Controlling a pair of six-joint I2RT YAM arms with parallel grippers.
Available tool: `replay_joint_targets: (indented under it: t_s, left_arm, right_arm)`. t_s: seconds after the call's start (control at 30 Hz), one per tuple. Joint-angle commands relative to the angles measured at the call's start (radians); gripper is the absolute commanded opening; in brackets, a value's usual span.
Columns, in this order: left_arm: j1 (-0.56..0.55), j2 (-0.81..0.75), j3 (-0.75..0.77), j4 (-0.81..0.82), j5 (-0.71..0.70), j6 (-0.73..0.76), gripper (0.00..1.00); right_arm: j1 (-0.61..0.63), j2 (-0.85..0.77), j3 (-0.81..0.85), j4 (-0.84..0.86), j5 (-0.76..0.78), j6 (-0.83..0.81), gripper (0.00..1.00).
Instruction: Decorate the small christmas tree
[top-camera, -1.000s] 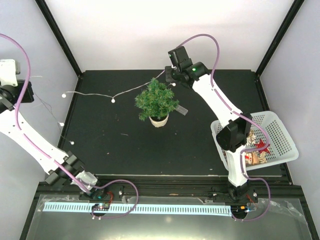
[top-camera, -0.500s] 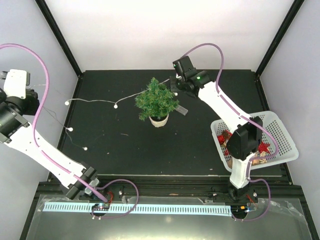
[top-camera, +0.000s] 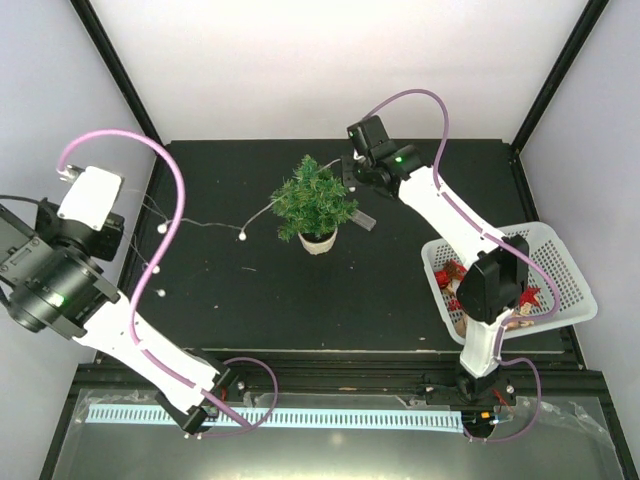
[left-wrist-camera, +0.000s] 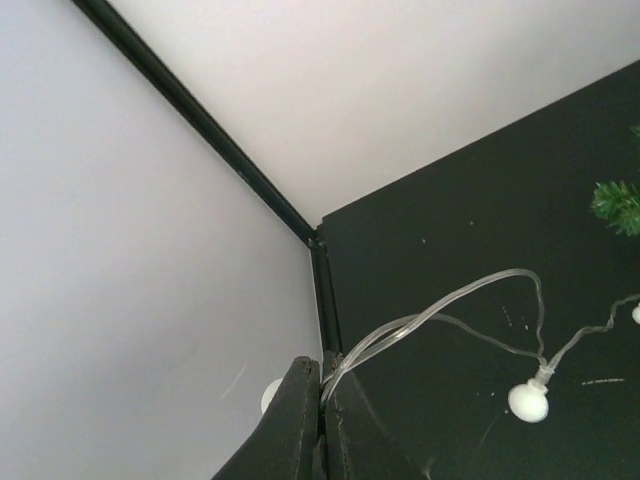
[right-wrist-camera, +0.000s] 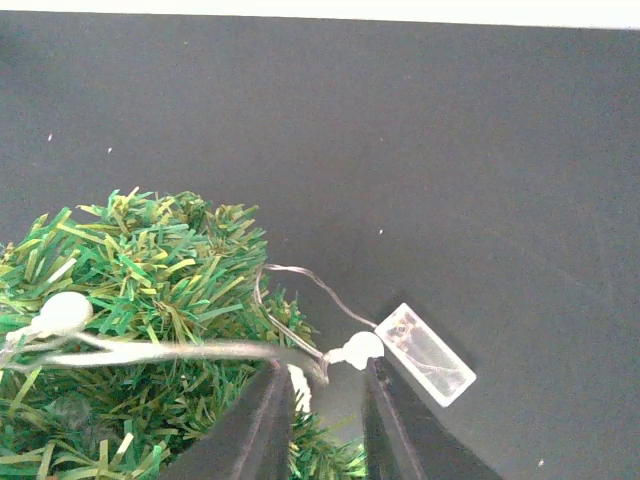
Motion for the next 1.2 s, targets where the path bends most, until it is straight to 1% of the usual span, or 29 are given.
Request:
replay_joint_targets:
  t_s: [0.0, 0.1, 0.13, 0.2, 0.27, 0.33, 0.4, 0.57, 0.67, 0.73, 0.77, 0.83, 0.9, 0.93, 1.0, 1.07, 1.13, 1.17]
  left_arm:
    - [0.007, -0.068, -0.056, -0.041, 0.086, 0.146, 0.02]
    - [0.006, -0.092, -0.067, -0.044, 0.119, 0.139, 0.02]
    - [0.004, -0.096, -0.067, -0.043, 0.132, 0.137, 0.02]
    - [0.004, -0.112, -0.072, -0.043, 0.174, 0.142, 0.02]
    - [0.002, -0.125, -0.068, -0.043, 0.214, 0.147, 0.02]
    - [0.002, -0.124, -0.053, -0.042, 0.258, 0.130, 0.02]
    - [0.001, -0.119, -0.041, -0.042, 0.305, 0.111, 0.02]
    - [0.000, -0.133, -0.045, -0.039, 0.460, 0.084, 0.02]
    - [0.000, -0.134, -0.044, -0.024, 0.570, 0.029, 0.02]
    - [0.001, -0.139, -0.061, 0.014, 0.619, -0.045, 0.02]
    - [0.000, -0.144, -0.080, 0.062, 0.637, -0.103, 0.02]
    - [0.001, -0.154, -0.145, 0.224, 0.652, -0.282, 0.02]
    - [-0.002, -0.157, -0.217, 0.403, 0.643, -0.480, 0.02]
    - [-0.007, -0.152, -0.244, 0.458, 0.631, -0.534, 0.02]
    - [-0.044, -0.136, -0.264, 0.470, 0.582, -0.537, 0.02]
    - [-0.165, -0.117, -0.270, 0.448, 0.456, -0.515, 0.02]
    - [-0.363, -0.078, -0.253, 0.376, 0.221, -0.486, 0.02]
    - [-0.447, -0.049, -0.238, 0.335, 0.157, -0.475, 0.02]
  right_arm:
    - [0.002, -0.056, -0.028, 0.012, 0.020, 0.003, 0.28]
    - [0.002, -0.079, -0.047, 0.010, 0.043, 0.009, 0.35]
    - [0.002, -0.089, -0.055, 0.012, 0.051, 0.010, 0.37]
    - [0.002, -0.114, -0.070, 0.013, 0.066, 0.011, 0.43]
    - [0.002, -0.143, -0.077, 0.012, 0.089, 0.010, 0.45]
    - [0.002, -0.170, -0.087, 0.009, 0.114, 0.015, 0.56]
    - [0.002, -0.203, -0.102, 0.005, 0.143, 0.025, 0.62]
    - [0.002, -0.303, -0.141, -0.009, 0.229, 0.058, 0.64]
    - [0.002, -0.381, -0.164, -0.024, 0.266, 0.071, 0.64]
    - [0.002, -0.432, -0.191, -0.021, 0.253, 0.078, 0.64]
    - [0.002, -0.458, -0.205, -0.016, 0.238, 0.080, 0.64]
    - [0.003, -0.504, -0.238, -0.002, 0.189, 0.079, 0.64]
    - [0.006, -0.532, -0.258, -0.006, 0.152, 0.080, 0.64]
    - [0.012, -0.543, -0.263, -0.011, 0.141, 0.075, 0.64]
    - [0.027, -0.561, -0.275, -0.022, 0.132, 0.066, 0.64]
    - [0.040, -0.576, -0.282, -0.033, 0.125, 0.058, 0.64]
    - [0.050, -0.592, -0.289, -0.050, 0.114, 0.054, 0.64]
    - [0.058, -0.602, -0.294, -0.056, 0.111, 0.055, 0.64]
